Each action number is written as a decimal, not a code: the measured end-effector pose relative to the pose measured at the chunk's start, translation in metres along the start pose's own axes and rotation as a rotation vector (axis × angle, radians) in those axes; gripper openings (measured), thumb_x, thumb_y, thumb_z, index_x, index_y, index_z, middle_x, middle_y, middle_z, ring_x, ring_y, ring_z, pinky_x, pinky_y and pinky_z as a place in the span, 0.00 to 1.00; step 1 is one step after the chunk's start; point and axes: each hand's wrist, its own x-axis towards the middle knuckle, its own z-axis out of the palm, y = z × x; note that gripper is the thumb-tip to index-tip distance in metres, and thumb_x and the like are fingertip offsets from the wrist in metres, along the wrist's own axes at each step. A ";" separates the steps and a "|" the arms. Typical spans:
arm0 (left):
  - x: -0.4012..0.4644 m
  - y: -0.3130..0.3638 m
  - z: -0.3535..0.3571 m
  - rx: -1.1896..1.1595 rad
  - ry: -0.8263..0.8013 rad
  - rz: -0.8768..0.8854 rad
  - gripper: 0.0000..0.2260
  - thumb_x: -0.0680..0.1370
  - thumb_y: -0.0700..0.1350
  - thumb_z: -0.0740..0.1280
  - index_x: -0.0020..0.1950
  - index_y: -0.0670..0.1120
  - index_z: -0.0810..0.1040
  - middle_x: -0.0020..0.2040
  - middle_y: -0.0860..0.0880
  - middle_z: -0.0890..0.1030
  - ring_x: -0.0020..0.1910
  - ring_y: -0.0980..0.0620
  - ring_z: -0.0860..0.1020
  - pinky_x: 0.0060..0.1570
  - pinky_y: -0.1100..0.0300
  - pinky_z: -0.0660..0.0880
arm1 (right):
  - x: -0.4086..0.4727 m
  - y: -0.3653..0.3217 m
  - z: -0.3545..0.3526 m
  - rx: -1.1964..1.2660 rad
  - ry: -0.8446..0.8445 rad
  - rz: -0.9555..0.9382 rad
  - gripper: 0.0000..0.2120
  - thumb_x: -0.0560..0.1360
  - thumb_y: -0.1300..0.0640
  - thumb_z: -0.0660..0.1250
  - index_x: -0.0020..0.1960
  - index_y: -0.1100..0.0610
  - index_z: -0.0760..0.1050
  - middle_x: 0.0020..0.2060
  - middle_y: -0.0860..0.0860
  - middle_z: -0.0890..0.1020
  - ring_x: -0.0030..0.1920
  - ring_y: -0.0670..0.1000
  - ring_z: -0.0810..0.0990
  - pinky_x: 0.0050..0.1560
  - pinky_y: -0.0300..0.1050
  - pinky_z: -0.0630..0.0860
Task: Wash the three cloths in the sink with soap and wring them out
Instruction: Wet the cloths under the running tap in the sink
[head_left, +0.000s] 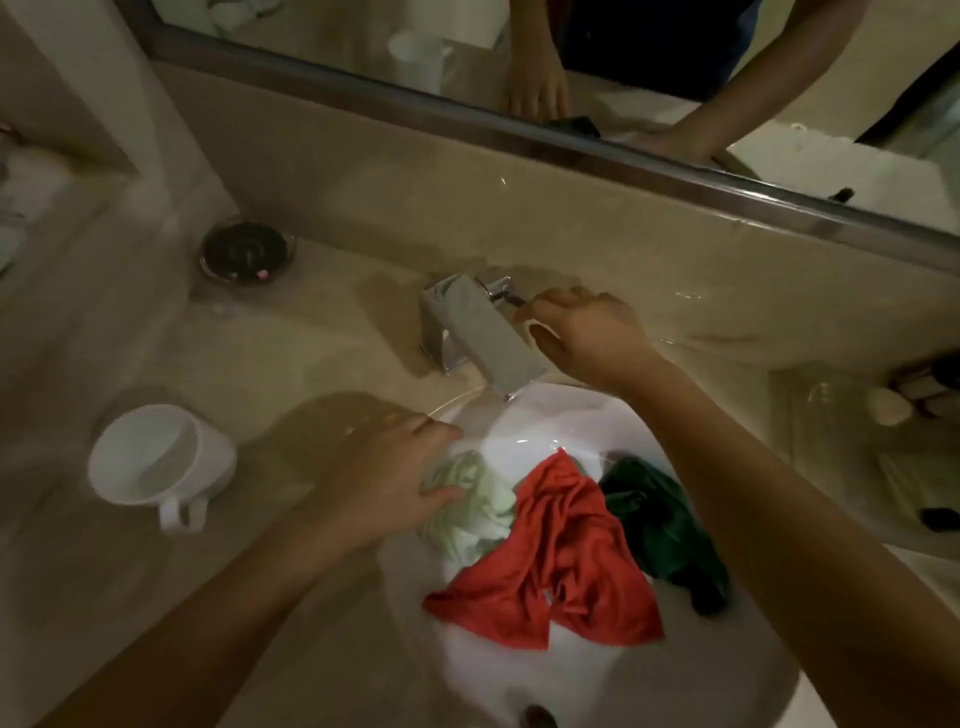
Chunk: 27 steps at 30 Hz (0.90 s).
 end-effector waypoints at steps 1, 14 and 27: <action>0.002 -0.001 0.002 -0.018 -0.016 -0.004 0.30 0.67 0.62 0.66 0.65 0.49 0.77 0.57 0.47 0.80 0.57 0.45 0.77 0.56 0.53 0.73 | 0.002 0.001 0.000 -0.014 -0.008 -0.006 0.14 0.78 0.53 0.59 0.62 0.49 0.77 0.59 0.50 0.81 0.55 0.59 0.78 0.48 0.51 0.73; -0.001 -0.002 0.005 0.051 0.144 0.023 0.28 0.67 0.66 0.61 0.56 0.49 0.81 0.49 0.49 0.82 0.47 0.43 0.81 0.44 0.46 0.79 | 0.007 0.004 0.008 0.168 -0.058 0.189 0.14 0.80 0.54 0.58 0.64 0.48 0.72 0.57 0.48 0.80 0.54 0.56 0.79 0.44 0.46 0.71; 0.000 0.015 0.044 -0.063 0.080 -0.043 0.19 0.71 0.54 0.72 0.60 0.49 0.79 0.53 0.49 0.82 0.52 0.45 0.79 0.51 0.50 0.76 | -0.150 -0.012 0.123 0.347 -0.536 0.411 0.20 0.80 0.49 0.51 0.68 0.52 0.70 0.65 0.50 0.75 0.63 0.54 0.75 0.60 0.47 0.72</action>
